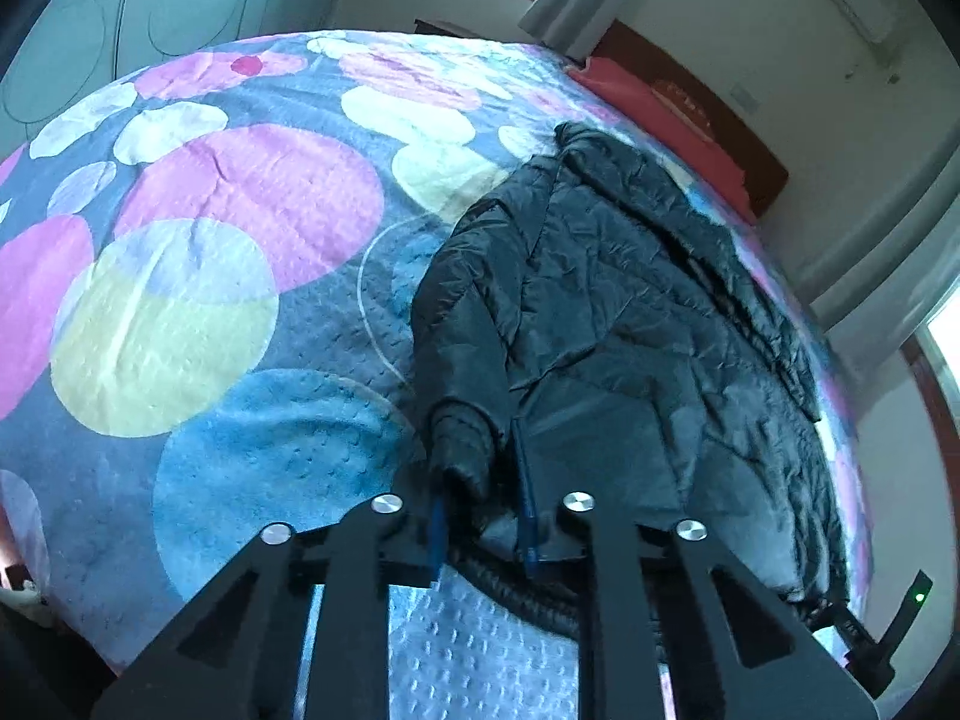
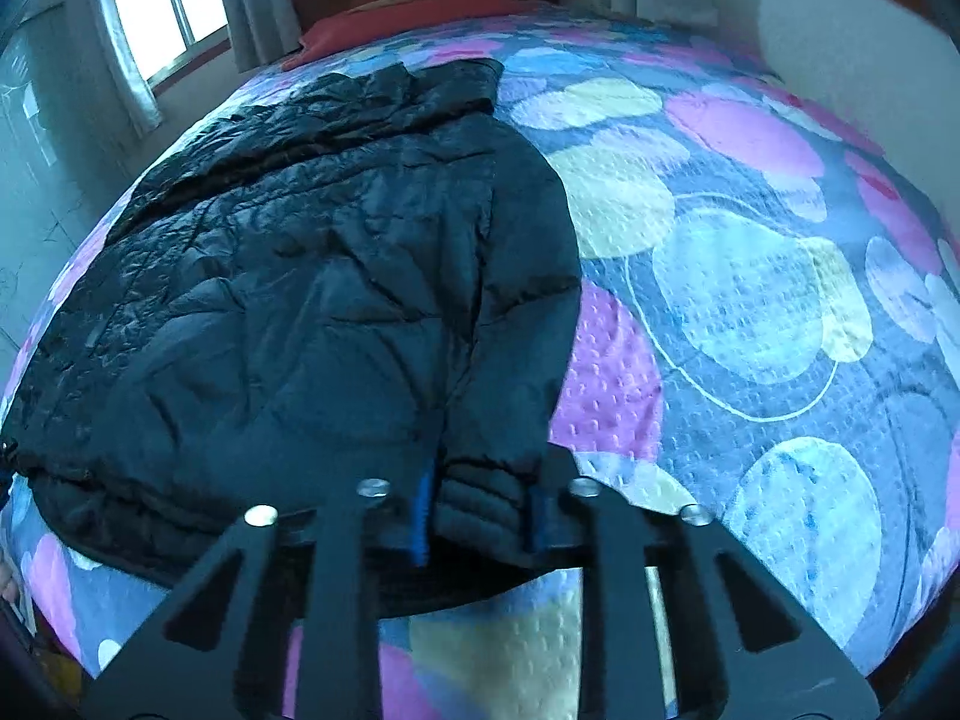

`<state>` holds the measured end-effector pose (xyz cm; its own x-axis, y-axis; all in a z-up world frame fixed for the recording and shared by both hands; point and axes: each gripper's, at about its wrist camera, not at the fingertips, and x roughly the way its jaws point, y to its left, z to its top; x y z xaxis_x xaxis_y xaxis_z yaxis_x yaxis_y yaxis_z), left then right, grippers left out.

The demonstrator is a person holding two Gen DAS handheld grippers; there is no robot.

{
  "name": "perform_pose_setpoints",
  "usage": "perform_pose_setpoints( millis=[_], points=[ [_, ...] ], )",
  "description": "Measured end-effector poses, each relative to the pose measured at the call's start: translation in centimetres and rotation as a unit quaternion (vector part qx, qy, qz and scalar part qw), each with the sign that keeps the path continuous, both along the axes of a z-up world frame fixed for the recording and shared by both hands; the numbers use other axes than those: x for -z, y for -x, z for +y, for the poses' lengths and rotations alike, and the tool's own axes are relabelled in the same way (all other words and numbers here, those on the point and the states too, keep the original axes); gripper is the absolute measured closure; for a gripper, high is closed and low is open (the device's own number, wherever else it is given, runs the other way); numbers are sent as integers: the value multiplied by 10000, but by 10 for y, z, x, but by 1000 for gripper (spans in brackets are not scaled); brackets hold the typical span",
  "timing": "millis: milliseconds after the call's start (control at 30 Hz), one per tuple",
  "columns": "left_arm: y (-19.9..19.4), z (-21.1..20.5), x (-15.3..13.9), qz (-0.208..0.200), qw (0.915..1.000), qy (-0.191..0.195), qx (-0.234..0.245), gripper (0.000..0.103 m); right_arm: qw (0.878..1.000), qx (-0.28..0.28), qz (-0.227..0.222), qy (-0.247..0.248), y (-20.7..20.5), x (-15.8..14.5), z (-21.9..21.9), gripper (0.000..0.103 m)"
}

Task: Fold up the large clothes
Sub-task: 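Grasp the hem with the left gripper while the right gripper grasps the hem too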

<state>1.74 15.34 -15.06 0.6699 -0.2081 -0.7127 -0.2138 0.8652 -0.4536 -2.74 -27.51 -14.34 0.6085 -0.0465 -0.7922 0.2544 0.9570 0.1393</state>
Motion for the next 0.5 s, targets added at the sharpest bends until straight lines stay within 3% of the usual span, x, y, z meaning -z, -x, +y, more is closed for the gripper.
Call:
perform_pose_setpoints(
  millis=[267, 500],
  points=[
    [20, 5, -29, -311, 9995, 73, -42, 90, 9992, -46, -184, -339, 24, -22, -6, 90],
    [41, 15, -44, -309, 9993, 220, -8, 90, 9974, -55, -245, -682, 52, -37, -12, 91]
  ],
)
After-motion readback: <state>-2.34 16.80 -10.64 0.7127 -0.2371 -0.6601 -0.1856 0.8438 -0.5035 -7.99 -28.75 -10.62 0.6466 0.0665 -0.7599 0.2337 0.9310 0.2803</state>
